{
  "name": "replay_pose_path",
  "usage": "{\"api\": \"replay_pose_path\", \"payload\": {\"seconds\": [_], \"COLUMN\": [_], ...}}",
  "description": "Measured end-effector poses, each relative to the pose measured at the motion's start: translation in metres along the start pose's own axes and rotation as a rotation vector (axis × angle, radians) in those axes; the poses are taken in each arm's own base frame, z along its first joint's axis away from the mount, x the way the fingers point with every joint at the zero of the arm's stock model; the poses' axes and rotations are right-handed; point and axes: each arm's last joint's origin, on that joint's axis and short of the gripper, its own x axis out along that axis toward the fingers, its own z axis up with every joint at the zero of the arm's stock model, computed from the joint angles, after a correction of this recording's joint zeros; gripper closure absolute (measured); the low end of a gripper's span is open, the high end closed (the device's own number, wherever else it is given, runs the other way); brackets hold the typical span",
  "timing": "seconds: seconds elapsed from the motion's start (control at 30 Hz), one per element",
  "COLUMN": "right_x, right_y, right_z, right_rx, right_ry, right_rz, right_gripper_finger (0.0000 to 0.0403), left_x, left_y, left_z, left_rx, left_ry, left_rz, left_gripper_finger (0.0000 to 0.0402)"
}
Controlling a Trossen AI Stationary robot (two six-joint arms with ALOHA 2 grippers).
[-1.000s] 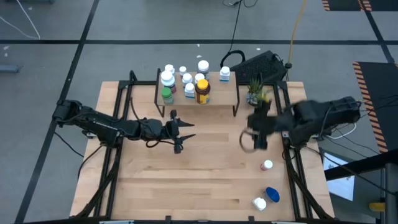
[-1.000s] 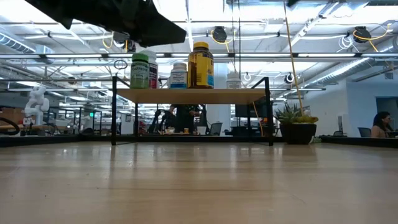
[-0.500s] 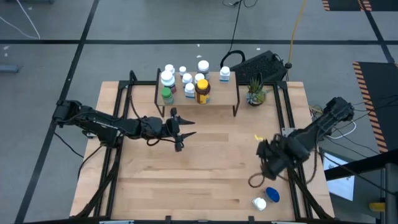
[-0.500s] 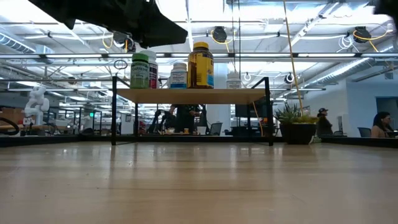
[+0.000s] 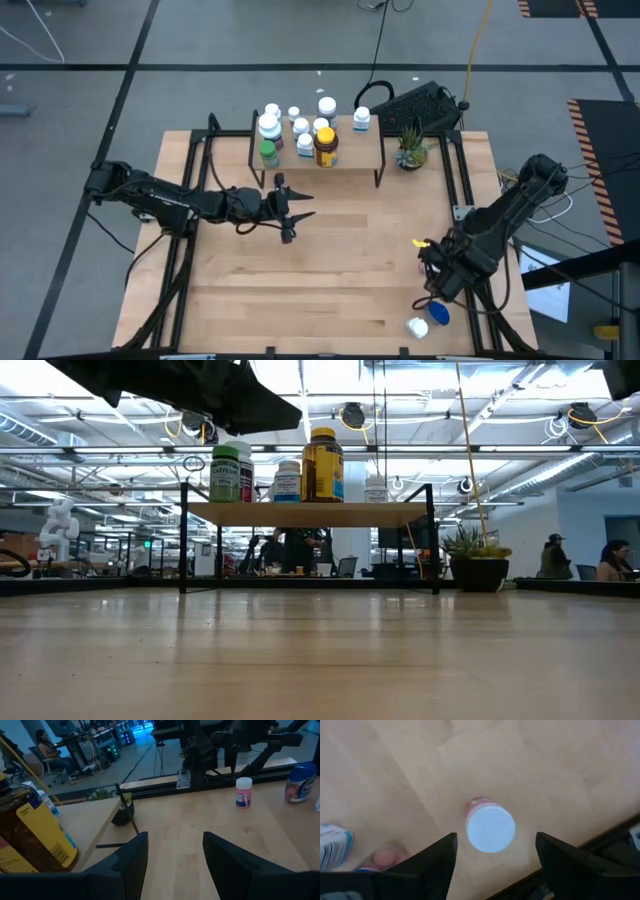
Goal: Pick and place medicine bottles onto shelf by color
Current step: Put the pink pill bottle on the shelf
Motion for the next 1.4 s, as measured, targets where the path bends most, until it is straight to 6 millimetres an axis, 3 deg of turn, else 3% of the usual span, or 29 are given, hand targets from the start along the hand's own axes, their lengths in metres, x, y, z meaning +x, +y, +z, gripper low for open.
{"api": "replay_pose_path", "payload": {"seconds": [0.4,0.6,0.7,0.87,1.2,1.4], "right_x": [0.032,0.034,0.032,0.025,0.005,-0.027], "right_y": [-0.004,-0.005,-0.007,-0.014,-0.039,-0.064], "right_z": [-0.006,-0.007,-0.006,0.0,0.033,0.083], "right_rx": [-0.268,-0.297,-0.29,-0.239,-0.051,-0.06], "right_ry": [0.006,0.008,0.002,-0.019,-0.143,-0.331], "right_rz": [-0.011,-0.01,0.007,0.06,0.261,0.312], "right_gripper_finger": [0.014,0.0144,0.0167,0.0241,0.025,0.0244], "left_x": [0.0,0.0,0.0,0.0,0.0,0.0], "left_y": [0.0,0.0,0.0,0.0,0.0,0.0], "left_z": [-0.001,-0.002,-0.003,-0.003,-0.003,-0.003], "left_rx": [0.017,0.007,-0.004,-0.009,-0.015,-0.027], "left_ry": [0.006,0.025,0.026,0.026,0.027,0.027], "left_rz": [0.001,-0.003,-0.003,-0.003,-0.003,-0.002], "left_gripper_finger": [0.0211,0.021,0.021,0.021,0.0211,0.021]}}
